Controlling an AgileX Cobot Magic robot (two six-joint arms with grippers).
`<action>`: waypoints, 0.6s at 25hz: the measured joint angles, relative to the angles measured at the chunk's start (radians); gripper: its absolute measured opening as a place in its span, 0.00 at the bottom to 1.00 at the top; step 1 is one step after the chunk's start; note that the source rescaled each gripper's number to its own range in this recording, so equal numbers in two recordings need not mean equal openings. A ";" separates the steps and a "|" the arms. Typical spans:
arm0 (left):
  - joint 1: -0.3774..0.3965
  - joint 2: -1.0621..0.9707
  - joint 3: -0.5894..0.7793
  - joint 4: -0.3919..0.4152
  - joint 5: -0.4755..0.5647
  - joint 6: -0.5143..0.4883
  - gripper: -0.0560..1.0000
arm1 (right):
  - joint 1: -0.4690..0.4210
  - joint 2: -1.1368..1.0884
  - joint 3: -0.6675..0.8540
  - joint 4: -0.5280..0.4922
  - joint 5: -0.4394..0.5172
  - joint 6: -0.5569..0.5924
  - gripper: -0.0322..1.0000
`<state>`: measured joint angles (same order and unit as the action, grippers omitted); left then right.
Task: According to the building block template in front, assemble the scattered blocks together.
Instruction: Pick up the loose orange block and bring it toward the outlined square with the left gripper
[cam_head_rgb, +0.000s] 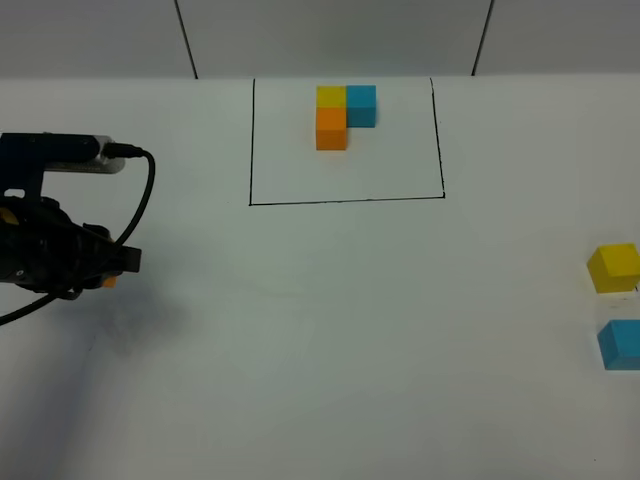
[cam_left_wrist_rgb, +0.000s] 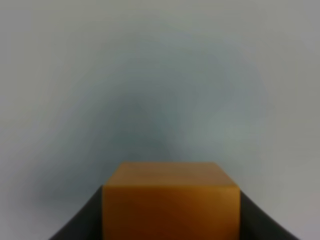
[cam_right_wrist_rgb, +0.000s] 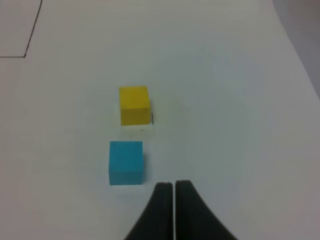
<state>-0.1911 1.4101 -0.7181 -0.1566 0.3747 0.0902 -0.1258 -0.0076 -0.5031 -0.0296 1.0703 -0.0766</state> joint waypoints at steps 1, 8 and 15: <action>-0.016 0.000 -0.004 -0.005 0.000 -0.001 0.58 | 0.000 0.000 0.000 0.000 0.000 0.000 0.04; -0.101 0.009 -0.060 -0.014 0.000 -0.040 0.58 | 0.000 0.000 0.000 0.000 0.000 0.000 0.04; -0.171 0.117 -0.138 -0.041 -0.001 -0.048 0.58 | 0.000 0.000 0.000 0.000 0.000 0.000 0.04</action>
<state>-0.3619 1.5270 -0.8559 -0.1978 0.3733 0.0423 -0.1258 -0.0076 -0.5031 -0.0296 1.0703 -0.0766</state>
